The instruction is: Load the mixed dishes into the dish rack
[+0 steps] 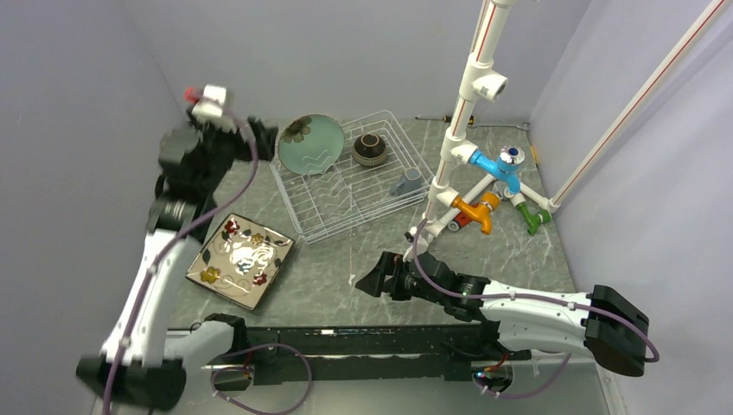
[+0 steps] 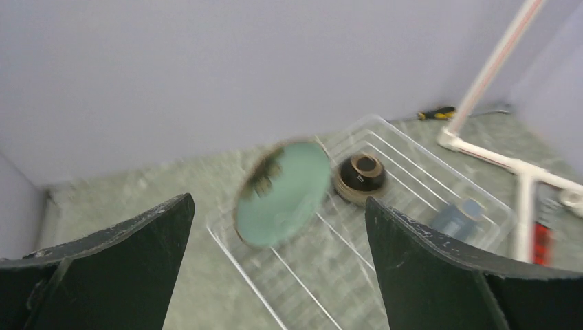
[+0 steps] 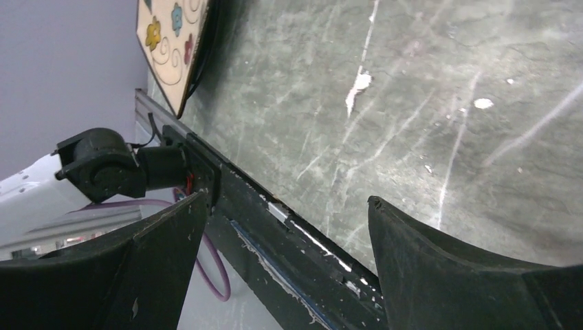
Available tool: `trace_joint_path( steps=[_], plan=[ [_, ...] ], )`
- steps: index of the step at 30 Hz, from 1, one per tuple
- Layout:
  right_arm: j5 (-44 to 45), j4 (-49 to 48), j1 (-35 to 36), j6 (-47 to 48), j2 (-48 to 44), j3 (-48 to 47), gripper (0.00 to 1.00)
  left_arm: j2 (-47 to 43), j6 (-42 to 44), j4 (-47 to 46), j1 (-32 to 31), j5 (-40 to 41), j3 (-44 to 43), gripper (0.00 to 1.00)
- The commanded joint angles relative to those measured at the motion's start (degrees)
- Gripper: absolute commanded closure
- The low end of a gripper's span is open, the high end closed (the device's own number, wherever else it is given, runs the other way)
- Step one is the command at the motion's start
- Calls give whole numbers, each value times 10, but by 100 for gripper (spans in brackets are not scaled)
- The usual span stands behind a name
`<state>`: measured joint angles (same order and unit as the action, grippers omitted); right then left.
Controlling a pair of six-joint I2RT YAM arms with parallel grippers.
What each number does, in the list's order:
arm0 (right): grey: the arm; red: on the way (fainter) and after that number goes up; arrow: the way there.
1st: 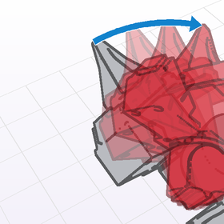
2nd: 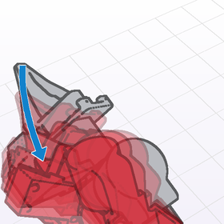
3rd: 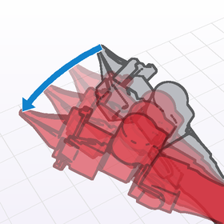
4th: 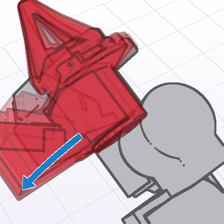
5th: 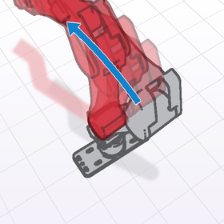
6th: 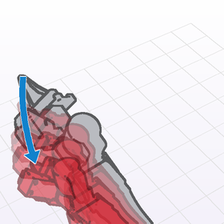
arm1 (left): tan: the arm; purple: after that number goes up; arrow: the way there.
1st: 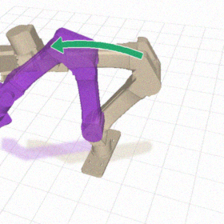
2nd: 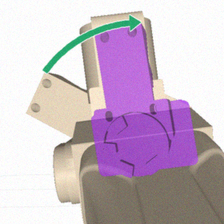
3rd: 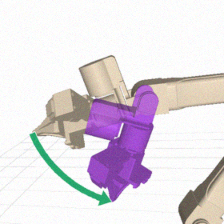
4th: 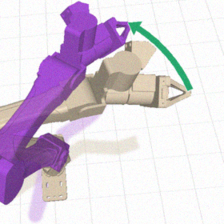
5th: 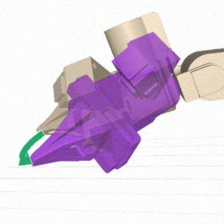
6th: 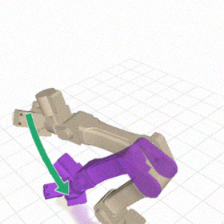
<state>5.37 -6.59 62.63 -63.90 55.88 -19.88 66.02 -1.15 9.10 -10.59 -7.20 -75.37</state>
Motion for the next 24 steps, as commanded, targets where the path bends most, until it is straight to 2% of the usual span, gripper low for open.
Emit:
trace_joint_path(
  steps=[1, 6, 8, 13, 17, 24],
  plan=[
    [-24, -89, -3, 48, 18, -3, 12, -141, -189, 87, 8, -42, 171, 1],
    [-42, -148, -3, 67, 75, -17, 12, -293, -212, 242, 9, 4, 273, 1],
    [-51, -175, -3, 65, 104, -23, 12, -337, -250, 295, 9, 21, 296, 1],
    [-87, -239, -3, 34, 164, -28, 13, -422, -324, 332, 9, -9, 365, 1],
    [-84, -280, -1, -44, 223, -37, 13, -445, -339, 354, 9, 10, 357, 2],
    [-61, -346, 35, -152, 366, -105, 13, -452, -314, 371, 9, -1, 277, 2]
  ],
)
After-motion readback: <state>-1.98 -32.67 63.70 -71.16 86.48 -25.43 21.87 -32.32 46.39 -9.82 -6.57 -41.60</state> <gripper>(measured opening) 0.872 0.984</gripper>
